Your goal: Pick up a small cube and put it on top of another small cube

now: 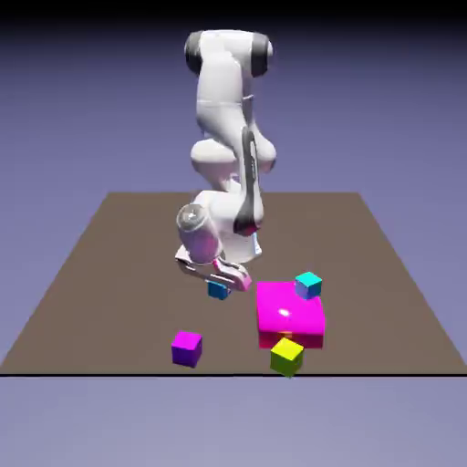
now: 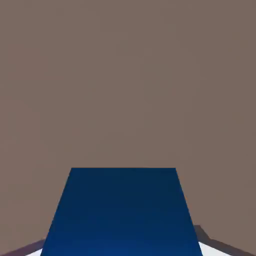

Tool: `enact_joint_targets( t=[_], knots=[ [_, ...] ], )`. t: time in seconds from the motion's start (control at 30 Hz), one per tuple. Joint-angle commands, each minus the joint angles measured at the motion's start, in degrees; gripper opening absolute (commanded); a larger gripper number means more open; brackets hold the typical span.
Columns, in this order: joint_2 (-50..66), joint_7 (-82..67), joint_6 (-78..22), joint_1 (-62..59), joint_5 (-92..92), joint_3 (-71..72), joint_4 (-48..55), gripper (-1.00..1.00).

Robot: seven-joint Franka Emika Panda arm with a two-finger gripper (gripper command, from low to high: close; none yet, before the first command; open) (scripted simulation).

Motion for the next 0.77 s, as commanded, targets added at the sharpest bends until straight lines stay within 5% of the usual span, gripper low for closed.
enact_joint_targets(
  t=[0.0, 0.4, 0.63, 0.67, 0.73],
  knots=[
    [1.1, 2.6, -0.7, 1.3, 2.2, -1.8, 2.1, -1.00],
    [14.7, 32.5, -8.5, 13.2, 30.9, -22.5, 26.9, -1.00],
    [23.8, 26.9, -4.3, 11.5, 41.7, -17.3, 28.4, -1.00],
    [23.8, 26.9, -4.3, 11.5, 41.7, -17.3, 28.4, 1.00],
    [21.7, 28.4, -5.3, 12.0, 39.3, -18.7, 28.2, 1.00]
  ],
)
